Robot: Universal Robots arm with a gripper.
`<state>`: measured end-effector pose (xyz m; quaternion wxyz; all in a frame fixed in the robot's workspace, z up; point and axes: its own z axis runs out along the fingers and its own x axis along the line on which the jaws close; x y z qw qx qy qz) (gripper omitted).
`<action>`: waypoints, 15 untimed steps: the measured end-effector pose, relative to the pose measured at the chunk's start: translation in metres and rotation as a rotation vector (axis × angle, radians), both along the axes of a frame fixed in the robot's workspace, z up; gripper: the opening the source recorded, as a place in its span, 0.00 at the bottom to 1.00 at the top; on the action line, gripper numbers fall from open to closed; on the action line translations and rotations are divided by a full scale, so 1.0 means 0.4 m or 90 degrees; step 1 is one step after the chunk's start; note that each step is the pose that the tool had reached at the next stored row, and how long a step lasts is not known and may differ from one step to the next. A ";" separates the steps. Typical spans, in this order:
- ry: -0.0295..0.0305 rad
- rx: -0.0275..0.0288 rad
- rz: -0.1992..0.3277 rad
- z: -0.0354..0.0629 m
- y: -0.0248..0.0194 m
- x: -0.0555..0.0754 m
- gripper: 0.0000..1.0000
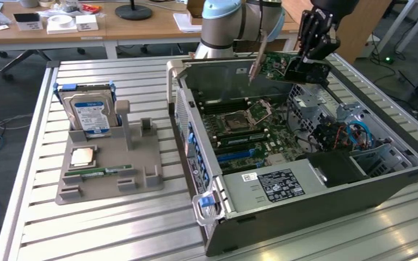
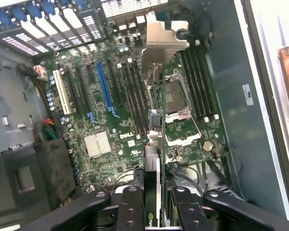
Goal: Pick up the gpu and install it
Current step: 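Insert the gpu into the slot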
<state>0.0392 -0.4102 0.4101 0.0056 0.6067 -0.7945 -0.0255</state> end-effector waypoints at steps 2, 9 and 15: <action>0.0000 0.0000 0.017 0.000 0.000 0.000 0.26; 0.0000 0.0000 0.077 -0.001 0.000 0.000 0.26; 0.0000 0.0000 0.111 -0.001 0.000 0.000 0.26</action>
